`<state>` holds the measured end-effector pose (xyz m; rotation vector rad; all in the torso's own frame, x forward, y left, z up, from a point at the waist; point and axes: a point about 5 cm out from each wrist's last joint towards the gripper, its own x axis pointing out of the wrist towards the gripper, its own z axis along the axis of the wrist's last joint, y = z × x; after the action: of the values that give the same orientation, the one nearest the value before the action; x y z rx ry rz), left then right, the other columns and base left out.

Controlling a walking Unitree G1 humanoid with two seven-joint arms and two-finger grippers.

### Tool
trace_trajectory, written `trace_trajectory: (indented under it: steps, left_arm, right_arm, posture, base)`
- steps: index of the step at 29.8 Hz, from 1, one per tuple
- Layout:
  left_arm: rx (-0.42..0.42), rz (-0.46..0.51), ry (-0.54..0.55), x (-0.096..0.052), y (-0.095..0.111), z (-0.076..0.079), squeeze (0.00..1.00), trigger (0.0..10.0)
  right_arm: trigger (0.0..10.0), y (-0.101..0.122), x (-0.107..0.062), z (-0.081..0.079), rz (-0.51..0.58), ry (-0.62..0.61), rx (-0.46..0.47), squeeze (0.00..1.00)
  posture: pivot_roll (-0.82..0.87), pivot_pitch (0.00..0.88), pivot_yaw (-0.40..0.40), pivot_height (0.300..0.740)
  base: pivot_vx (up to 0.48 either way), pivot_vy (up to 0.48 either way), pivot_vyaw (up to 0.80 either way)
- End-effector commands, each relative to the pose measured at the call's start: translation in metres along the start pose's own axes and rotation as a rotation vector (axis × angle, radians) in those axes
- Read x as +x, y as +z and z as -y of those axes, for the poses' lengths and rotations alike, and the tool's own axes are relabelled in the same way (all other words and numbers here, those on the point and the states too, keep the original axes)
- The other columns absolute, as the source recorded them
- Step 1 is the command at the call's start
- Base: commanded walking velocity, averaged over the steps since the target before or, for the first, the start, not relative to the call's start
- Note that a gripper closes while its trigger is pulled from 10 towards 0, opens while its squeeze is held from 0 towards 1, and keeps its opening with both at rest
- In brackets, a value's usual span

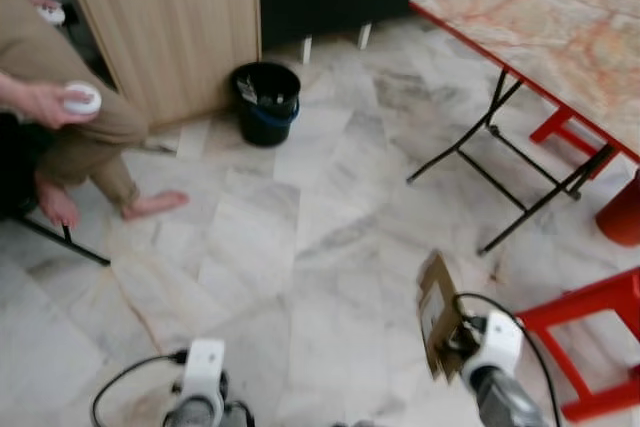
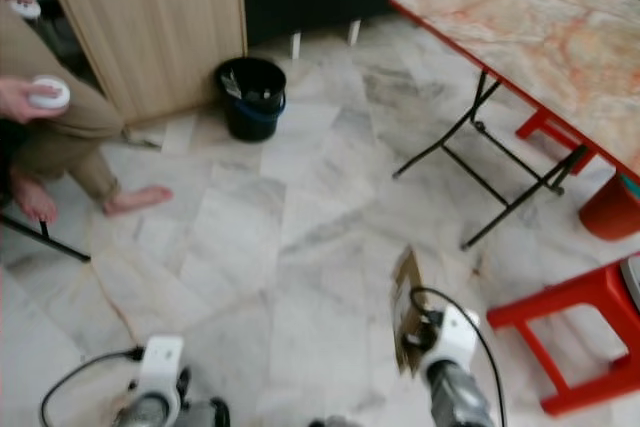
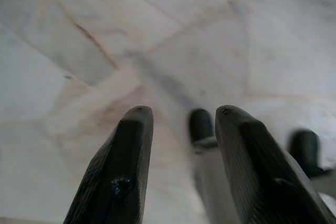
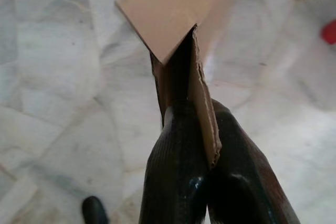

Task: Picking trash to rubbish bin

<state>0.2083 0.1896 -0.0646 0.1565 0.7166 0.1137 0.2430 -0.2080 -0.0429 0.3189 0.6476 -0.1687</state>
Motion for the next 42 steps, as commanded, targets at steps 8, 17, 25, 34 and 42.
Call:
trace_trajectory:
  steps: [8, 17, 25, 34, 42]
  left_arm:
    - [-0.008, -0.035, -0.028, -0.0031, -0.0082, 0.0112, 0.0, 10.0]
    - [-0.014, -0.03, -0.027, -0.0031, -0.0074, 0.0116, 0.0, 10.0]
    - [-0.013, -0.039, -0.027, -0.005, -0.0122, 0.0113, 0.0, 10.0]
    - [-0.004, -0.043, -0.033, -0.0058, -0.0144, 0.011, 0.0, 10.0]
    - [-0.004, -0.043, -0.03, -0.0056, -0.0142, 0.01, 0.0, 10.0]
  right_arm:
    - [10.0, -0.0008, -0.0035, 0.0151, -0.002, -0.046, 0.017, 0.0]
    - [10.0, -0.004, -0.0052, 0.0188, -0.016, -0.051, 0.006, 0.0]
    - [10.0, -0.0062, -0.0057, 0.0184, -0.024, -0.045, -0.004, 0.0]
    - [10.0, -0.0074, -0.0055, 0.0161, -0.026, -0.037, -0.02, 0.0]
    - [10.0, -0.0076, -0.0051, 0.0133, -0.026, -0.019, -0.047, 0.0]
  posture:
    - [0.01, 0.199, -0.108, 0.74]
    - [0.01, 0.197, -0.109, 0.74]
    - [0.0, 0.179, -0.114, 0.74]
    - [0.01, 0.163, -0.102, 0.74]
    - [0.02, 0.148, -0.105, 0.74]
  base:
    - [0.351, 0.0, 0.0]
    - [0.366, 0.0, 0.0]
    - [0.37, 0.0, 0.0]
    - [0.373, 0.0, 0.0]
    - [0.379, 0.0, 0.24]
